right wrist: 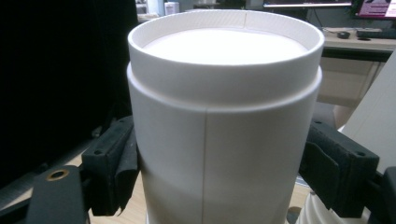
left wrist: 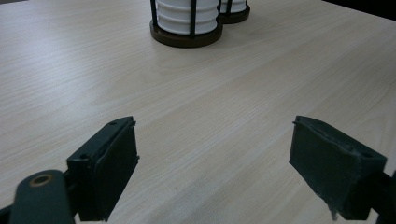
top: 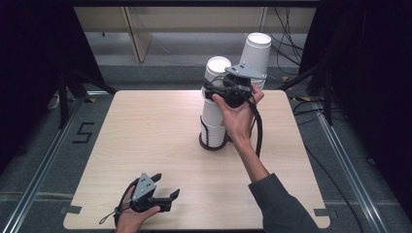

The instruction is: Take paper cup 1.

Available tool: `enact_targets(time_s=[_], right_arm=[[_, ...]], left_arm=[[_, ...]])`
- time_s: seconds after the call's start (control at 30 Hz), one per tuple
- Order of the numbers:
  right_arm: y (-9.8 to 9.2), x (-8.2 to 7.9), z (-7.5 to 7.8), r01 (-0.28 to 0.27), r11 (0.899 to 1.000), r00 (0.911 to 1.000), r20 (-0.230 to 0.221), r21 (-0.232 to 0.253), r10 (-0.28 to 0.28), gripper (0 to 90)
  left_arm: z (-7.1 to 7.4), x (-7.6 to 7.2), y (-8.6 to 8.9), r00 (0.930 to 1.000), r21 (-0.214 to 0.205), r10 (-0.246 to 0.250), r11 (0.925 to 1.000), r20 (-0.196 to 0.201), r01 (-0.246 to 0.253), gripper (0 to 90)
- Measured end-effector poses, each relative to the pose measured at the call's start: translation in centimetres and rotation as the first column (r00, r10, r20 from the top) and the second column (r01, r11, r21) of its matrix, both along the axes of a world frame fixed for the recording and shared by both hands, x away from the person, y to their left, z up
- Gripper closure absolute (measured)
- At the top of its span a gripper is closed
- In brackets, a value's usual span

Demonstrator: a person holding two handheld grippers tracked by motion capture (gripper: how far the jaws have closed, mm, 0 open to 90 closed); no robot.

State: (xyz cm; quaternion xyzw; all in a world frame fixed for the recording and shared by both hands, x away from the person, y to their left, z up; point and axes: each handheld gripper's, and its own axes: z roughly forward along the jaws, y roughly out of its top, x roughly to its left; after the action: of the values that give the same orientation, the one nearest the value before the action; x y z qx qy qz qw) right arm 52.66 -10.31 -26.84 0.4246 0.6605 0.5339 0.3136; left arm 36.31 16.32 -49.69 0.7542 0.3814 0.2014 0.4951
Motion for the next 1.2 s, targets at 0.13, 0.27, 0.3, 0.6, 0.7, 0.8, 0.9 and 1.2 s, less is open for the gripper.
enact_targets(time_s=[0.13,0.27,0.3,0.6,0.7,0.8,0.9,1.2], right_arm=[[-0.3,-0.8,1.3,-0.028,1.000,0.9994,0.020,0.005,0.028,20.0],[-0.4,-2.6,1.9,-0.090,0.996,0.9954,0.035,0.007,0.089,20.0],[-0.4,-2.6,1.9,-0.090,0.996,0.9954,0.035,0.007,0.089,20.0],[-0.5,-6.4,-0.7,-0.224,0.974,0.9745,0.010,0.028,0.224,20.0],[-0.4,-7.3,-2.4,-0.267,0.963,0.9637,-0.004,0.033,0.267,20.0],[-0.1,-8.1,-4.3,-0.292,0.956,0.9563,-0.008,0.004,0.292,19.9],[0.3,-8.7,-6.1,-0.330,0.944,0.9433,-0.037,0.002,0.330,19.9],[1.3,-9.5,-9.4,-0.381,0.924,0.9172,-0.119,0.012,0.380,19.9]], left_arm=[[0.0,0.0,0.0,1.0000,0.000,0.001,1.0000,0.001,-0.001,14.4],[0.1,0.0,0.1,1.0000,0.007,0.005,1.0000,-0.001,-0.005,14.5],[0.1,0.0,0.1,1.0000,0.010,0.004,0.9999,-0.001,-0.004,14.5],[0.1,0.1,0.3,0.9999,0.005,0.013,0.9999,0.000,-0.013,14.4],[0.1,0.1,0.3,0.9999,-0.012,0.004,0.9999,0.012,-0.004,14.4],[0.1,0.0,0.3,0.9998,-0.021,0.009,0.9997,0.016,-0.009,14.4],[0.1,0.1,0.2,0.9999,-0.025,0.001,0.9997,0.016,0.000,14.4],[0.2,0.1,0.2,0.9996,-0.040,-0.009,0.9992,0.027,0.010,14.4]])
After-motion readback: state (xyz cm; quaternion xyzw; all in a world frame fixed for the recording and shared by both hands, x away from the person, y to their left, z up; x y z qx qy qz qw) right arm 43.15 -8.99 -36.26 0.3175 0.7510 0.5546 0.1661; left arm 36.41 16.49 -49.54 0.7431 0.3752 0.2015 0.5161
